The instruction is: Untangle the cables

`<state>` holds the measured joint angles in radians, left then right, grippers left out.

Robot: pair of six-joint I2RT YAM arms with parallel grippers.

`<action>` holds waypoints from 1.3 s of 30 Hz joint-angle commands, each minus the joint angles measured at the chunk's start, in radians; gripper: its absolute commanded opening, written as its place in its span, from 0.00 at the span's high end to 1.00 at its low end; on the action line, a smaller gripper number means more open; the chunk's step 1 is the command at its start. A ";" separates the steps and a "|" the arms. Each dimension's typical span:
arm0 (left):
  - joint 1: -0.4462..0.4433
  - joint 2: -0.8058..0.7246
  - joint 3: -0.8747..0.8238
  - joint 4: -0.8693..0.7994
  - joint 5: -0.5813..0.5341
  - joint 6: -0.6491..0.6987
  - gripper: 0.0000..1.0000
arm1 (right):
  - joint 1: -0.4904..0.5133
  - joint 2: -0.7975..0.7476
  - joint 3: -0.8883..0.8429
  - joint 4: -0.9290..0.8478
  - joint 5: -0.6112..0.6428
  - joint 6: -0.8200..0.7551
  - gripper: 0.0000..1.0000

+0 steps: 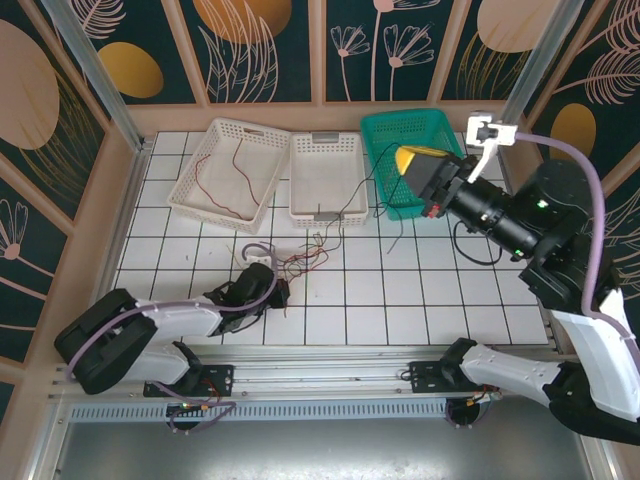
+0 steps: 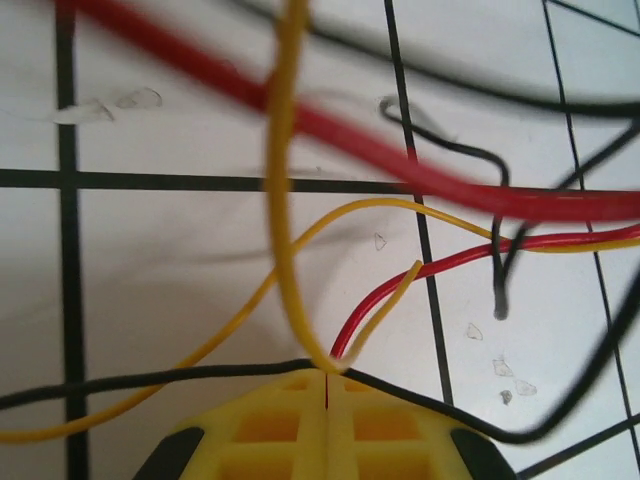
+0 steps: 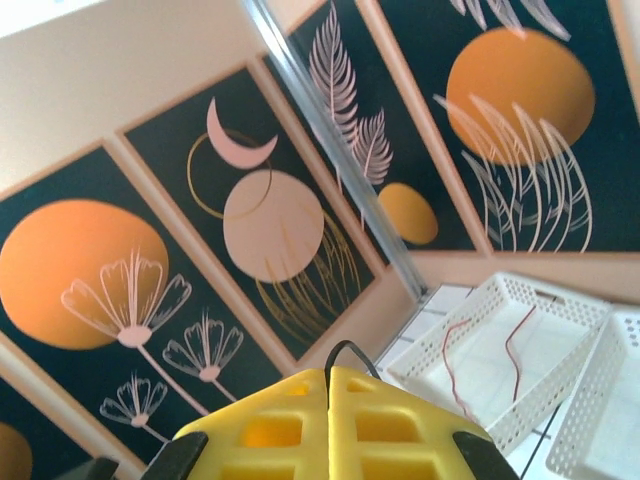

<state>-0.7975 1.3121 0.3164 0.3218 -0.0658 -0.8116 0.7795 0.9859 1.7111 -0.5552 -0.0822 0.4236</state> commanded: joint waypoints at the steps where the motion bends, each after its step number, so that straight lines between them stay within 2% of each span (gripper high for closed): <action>1: 0.013 -0.096 -0.018 -0.117 -0.064 0.028 1.00 | -0.005 0.002 0.039 -0.005 0.084 -0.016 1.00; 9: 0.103 -0.346 -0.050 -0.303 -0.094 0.054 1.00 | -0.005 0.004 0.098 0.029 0.167 -0.018 1.00; 16: 0.132 -0.487 -0.018 -0.454 -0.135 0.044 1.00 | -0.005 -0.003 0.161 0.020 0.277 -0.041 1.00; 22: 0.135 -0.560 0.087 -0.580 -0.193 0.024 1.00 | -0.005 -0.008 0.165 -0.008 0.380 -0.067 1.00; 28: 0.137 -0.610 0.235 -0.735 -0.310 0.034 1.00 | -0.005 -0.034 0.150 -0.006 0.520 -0.084 1.00; 35: 0.141 -0.698 0.441 -0.930 -0.471 0.090 1.00 | -0.005 -0.134 0.039 0.089 0.657 -0.089 1.00; 39: 0.140 -0.700 0.509 -0.959 -0.459 0.116 1.00 | -0.005 -0.154 -0.017 0.119 0.625 -0.082 1.00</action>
<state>-0.6628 0.6094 0.7895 -0.5522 -0.4854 -0.7395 0.7795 0.8272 1.7180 -0.5083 0.5228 0.3515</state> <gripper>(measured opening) 0.039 0.042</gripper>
